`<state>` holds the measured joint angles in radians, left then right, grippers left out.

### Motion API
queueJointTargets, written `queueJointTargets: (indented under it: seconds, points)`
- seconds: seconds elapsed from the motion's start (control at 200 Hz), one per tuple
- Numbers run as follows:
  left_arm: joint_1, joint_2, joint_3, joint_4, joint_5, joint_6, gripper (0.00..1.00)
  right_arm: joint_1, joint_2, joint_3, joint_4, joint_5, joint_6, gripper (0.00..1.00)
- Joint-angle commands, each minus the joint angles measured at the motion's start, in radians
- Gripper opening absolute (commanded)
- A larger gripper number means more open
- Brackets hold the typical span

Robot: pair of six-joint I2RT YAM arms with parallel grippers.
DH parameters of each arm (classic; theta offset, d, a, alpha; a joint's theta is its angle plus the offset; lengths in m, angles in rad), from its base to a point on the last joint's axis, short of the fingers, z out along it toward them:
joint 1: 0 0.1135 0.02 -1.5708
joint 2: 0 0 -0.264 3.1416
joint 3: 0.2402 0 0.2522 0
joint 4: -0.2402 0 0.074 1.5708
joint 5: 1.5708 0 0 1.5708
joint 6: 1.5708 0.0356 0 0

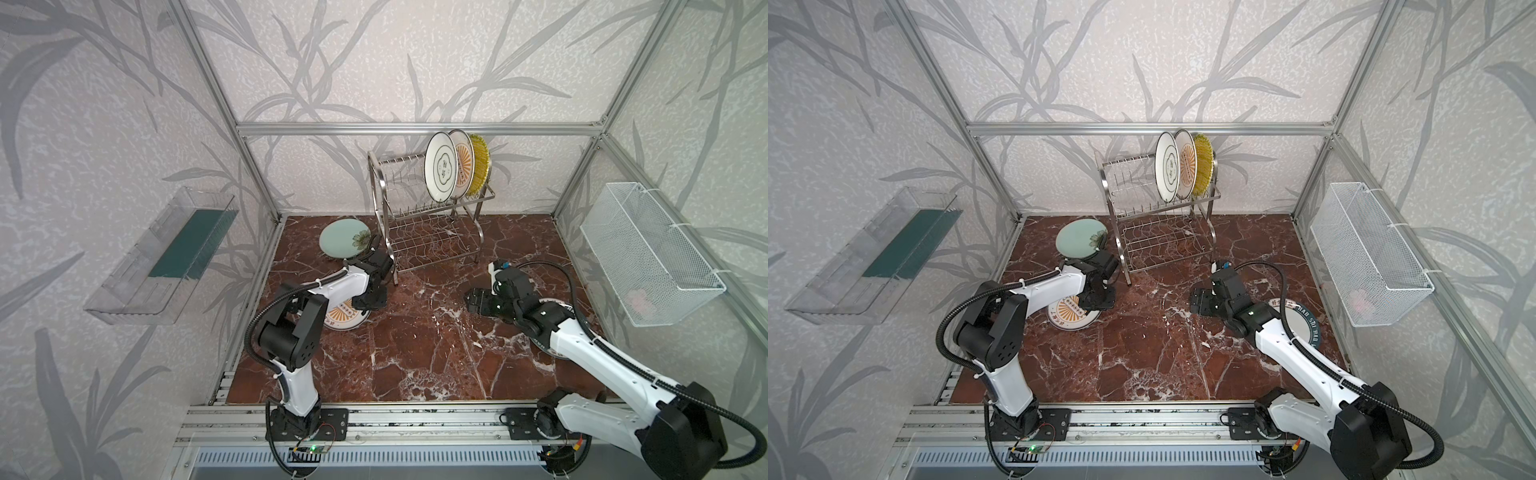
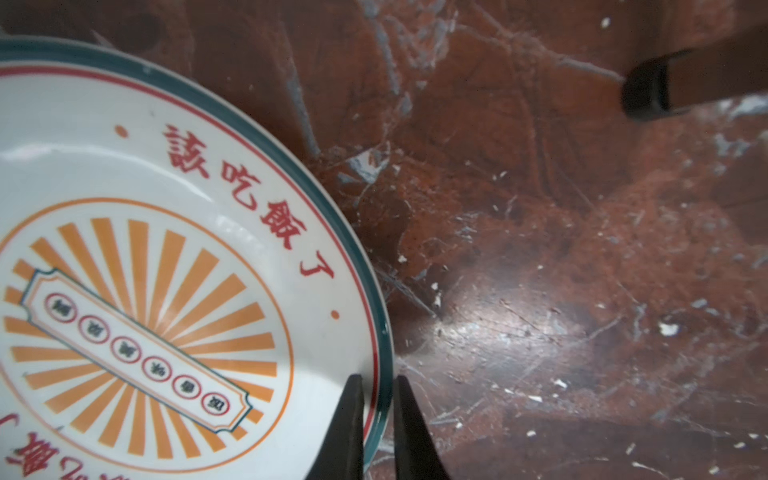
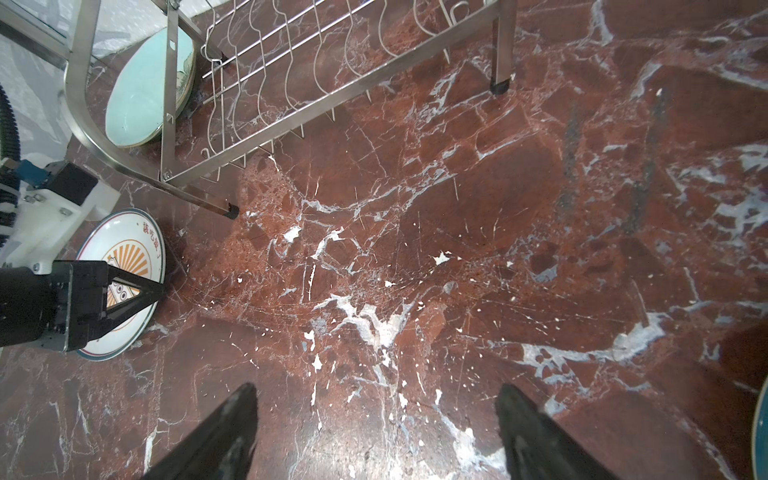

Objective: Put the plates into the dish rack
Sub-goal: 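Push the red-text sunburst plate with the left gripper toward the right gripper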

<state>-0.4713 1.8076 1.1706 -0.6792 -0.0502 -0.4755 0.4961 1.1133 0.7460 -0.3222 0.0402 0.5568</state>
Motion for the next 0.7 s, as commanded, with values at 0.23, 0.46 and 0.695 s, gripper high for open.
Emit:
queueJointTargets:
  seconds: [0.23,0.46,0.695]
  points:
    - [-0.064,-0.052,-0.043,-0.005,0.059,-0.056,0.13,-0.005,-0.052,-0.019,-0.029,0.021,-0.001,0.88]
    - [-0.11,-0.06,-0.057,0.014,0.084,-0.081,0.13,-0.006,-0.071,-0.03,-0.036,0.026,0.003,0.88]
    - [-0.178,-0.052,-0.05,0.046,0.114,-0.125,0.13,-0.007,-0.083,-0.033,-0.043,0.032,0.005,0.88]
